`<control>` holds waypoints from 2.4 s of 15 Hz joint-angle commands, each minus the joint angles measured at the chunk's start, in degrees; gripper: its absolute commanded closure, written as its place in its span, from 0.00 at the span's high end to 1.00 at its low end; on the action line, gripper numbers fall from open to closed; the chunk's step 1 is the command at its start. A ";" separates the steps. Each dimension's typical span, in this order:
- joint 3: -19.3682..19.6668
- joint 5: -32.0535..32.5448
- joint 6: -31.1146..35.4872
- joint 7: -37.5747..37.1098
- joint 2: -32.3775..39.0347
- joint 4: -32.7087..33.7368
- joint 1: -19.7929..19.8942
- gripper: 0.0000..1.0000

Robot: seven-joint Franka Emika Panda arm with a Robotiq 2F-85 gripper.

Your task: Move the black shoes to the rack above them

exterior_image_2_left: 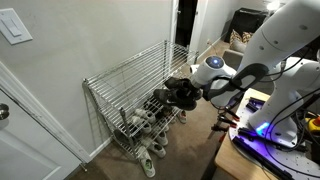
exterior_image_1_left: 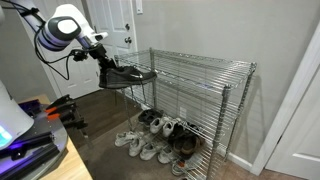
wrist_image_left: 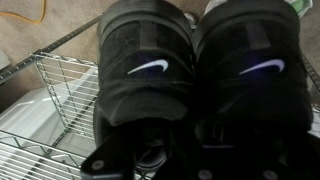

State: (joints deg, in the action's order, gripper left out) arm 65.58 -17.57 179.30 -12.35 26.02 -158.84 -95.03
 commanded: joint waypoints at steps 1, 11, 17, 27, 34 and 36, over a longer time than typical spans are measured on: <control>3.55 -1.00 -4.98 1.03 0.97 -0.03 -3.56 0.07; 28.42 11.68 -35.29 0.05 1.77 3.99 -25.18 0.07; 35.44 10.70 -43.84 1.95 4.38 8.72 -30.52 0.07; 38.66 16.97 -61.19 1.81 11.00 21.59 -31.57 0.07; 42.37 19.83 -52.72 1.57 14.94 20.94 -33.11 0.07; 42.81 19.74 -48.53 1.34 16.04 19.98 -32.63 0.07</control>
State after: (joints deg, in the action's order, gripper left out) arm 105.40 0.71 125.79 -11.84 37.59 -137.41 -126.40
